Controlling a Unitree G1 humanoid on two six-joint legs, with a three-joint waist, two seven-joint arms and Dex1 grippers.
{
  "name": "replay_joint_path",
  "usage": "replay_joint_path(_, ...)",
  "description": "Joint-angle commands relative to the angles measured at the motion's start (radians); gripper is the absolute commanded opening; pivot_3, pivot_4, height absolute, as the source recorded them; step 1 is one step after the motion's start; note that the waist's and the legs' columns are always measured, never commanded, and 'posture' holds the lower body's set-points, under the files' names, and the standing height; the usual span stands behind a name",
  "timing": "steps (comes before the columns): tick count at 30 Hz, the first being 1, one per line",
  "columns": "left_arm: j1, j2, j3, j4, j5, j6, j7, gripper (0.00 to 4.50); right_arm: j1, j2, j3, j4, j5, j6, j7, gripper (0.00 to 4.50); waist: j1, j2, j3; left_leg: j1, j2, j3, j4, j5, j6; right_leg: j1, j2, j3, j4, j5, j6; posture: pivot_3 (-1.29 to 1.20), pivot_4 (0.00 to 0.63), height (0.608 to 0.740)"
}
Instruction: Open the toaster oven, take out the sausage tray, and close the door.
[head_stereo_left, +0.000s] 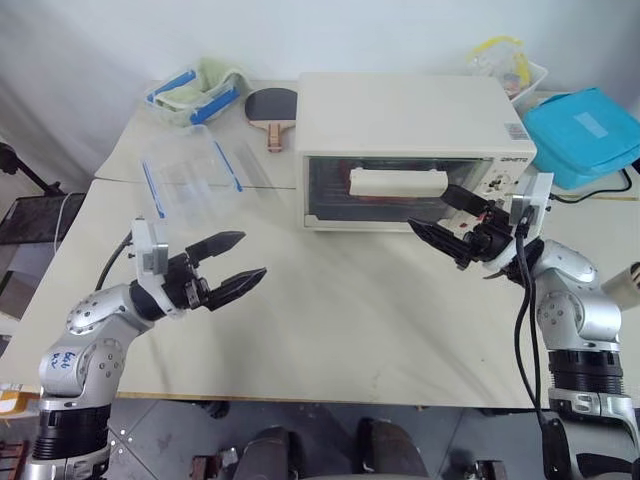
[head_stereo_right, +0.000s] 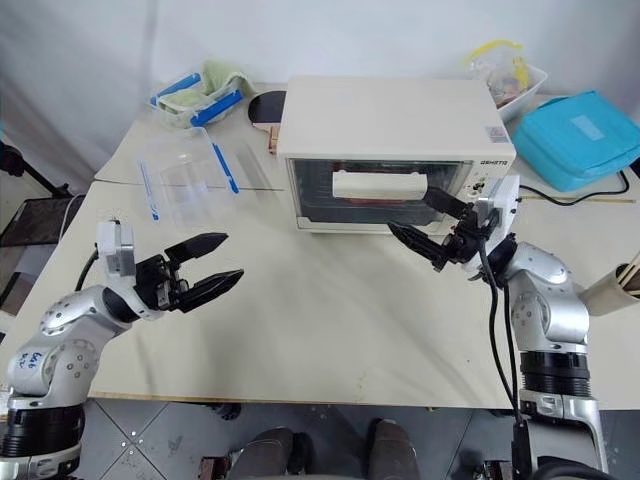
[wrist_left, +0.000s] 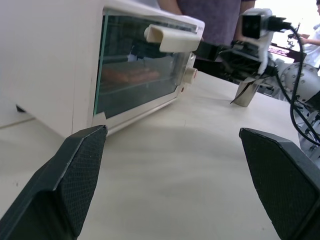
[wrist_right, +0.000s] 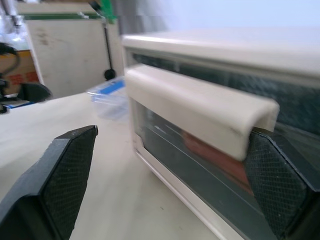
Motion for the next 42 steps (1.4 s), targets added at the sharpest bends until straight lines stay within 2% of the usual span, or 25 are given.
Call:
replay_joint_path(1,-0.004,-0.011,0.020,-0.017,-0.020,0.013,0.031,4.49,0.072,-0.038,0.001,-0.137,0.032,0.016,0.049,4.50,0.002,0.000,0.000,0.000,0.000,0.000,0.000,0.000,0.000,0.000,0.000,0.000,0.000,0.000,0.000,0.00,0.150,0.740)
replay_joint_path(6,-0.089,-0.033,0.013,0.034,-0.023,0.026,0.055,4.49,0.184,-0.079,0.025,-0.220,-0.010,-0.012,0.094,4.50,0.000,0.000,0.000,0.000,0.000,0.000,0.000,0.000,0.000,0.000,0.000,0.000,0.000,0.000,0.000,0.00,0.150,0.740)
replay_joint_path(9,-0.191,-0.052,-0.011,0.100,0.002,0.026,0.068,3.92,0.227,-0.088,0.031,-0.231,-0.040,-0.051,0.106,4.50,0.001,0.000,0.000,0.001,0.000,0.000,0.000,0.001,-0.001,0.000,0.001,0.000,0.001,0.000,0.000,0.00,0.150,0.740)
replay_joint_path(14,-0.366,-0.125,-0.096,0.272,0.140,-0.069,0.104,2.38,0.251,-0.092,0.042,-0.201,-0.095,-0.132,0.121,4.50,0.003,0.000,0.000,0.000,-0.001,0.000,0.000,0.001,-0.001,0.000,0.001,0.000,0.000,0.000,0.000,0.00,0.150,0.740)
replay_joint_path(17,-0.475,-0.203,-0.153,0.395,0.192,-0.105,0.102,1.39,0.251,-0.092,0.046,-0.183,-0.115,-0.164,0.125,4.50,0.004,-0.001,0.000,0.000,-0.001,0.000,0.000,0.001,0.000,0.000,0.001,-0.001,0.000,0.000,0.000,0.00,0.150,0.740)
replay_joint_path(18,-0.492,-0.221,-0.165,0.418,0.205,-0.121,0.096,1.17,0.251,-0.091,0.046,-0.181,-0.117,-0.169,0.124,4.50,0.004,-0.001,0.000,0.000,-0.001,0.000,0.000,0.001,0.000,0.000,0.001,-0.001,0.000,0.000,0.000,0.00,0.150,0.740)
replay_joint_path(21,-0.518,-0.257,-0.201,0.461,0.243,-0.159,0.069,0.14,0.253,-0.092,0.042,-0.176,-0.126,-0.187,0.120,4.50,0.002,-0.001,0.001,-0.001,-0.001,0.000,0.000,0.001,0.000,0.000,0.001,-0.002,-0.001,0.000,0.000,0.00,0.150,0.740)
replay_joint_path(22,-0.521,-0.265,-0.211,0.470,0.252,-0.169,0.058,0.02,0.258,-0.092,0.037,-0.178,-0.127,-0.191,0.115,4.50,0.001,-0.001,0.001,0.000,-0.001,0.000,0.000,0.001,0.000,0.000,0.002,-0.002,-0.001,0.000,0.000,0.00,0.150,0.740)
replay_joint_path(25,-0.520,-0.286,-0.229,0.485,0.267,-0.189,0.032,0.02,0.291,-0.095,0.020,-0.194,-0.130,-0.202,0.100,4.50,0.003,-0.001,0.001,0.000,-0.001,0.000,0.000,0.001,0.000,0.000,0.002,-0.004,-0.001,0.000,0.000,0.00,0.150,0.740)
replay_joint_path(32,-0.478,-0.287,-0.304,0.513,0.358,-0.246,-0.024,0.02,0.518,-0.083,-0.071,-0.302,-0.144,-0.240,0.001,4.50,0.025,-0.002,0.001,-0.001,0.000,-0.001,0.004,0.001,0.000,0.002,0.002,-0.004,0.000,0.000,0.001,0.00,0.150,0.740)
replay_joint_path(38,-0.430,-0.283,-0.338,0.508,0.409,-0.270,-0.045,0.02,0.796,-0.039,-0.237,-0.352,-0.164,-0.298,-0.097,4.50,0.030,-0.002,0.001,-0.001,-0.001,-0.002,0.006,0.000,0.001,0.004,0.001,-0.004,0.000,0.001,0.001,0.00,0.150,0.740)
replay_joint_path(42,-0.391,-0.292,-0.351,0.529,0.445,-0.301,-0.039,0.02,0.866,-0.022,-0.347,-0.374,-0.169,-0.318,-0.186,4.50,0.025,-0.001,0.001,0.000,-0.001,-0.002,0.006,0.000,0.001,0.004,0.001,-0.003,0.000,0.001,0.002,0.00,0.150,0.740)
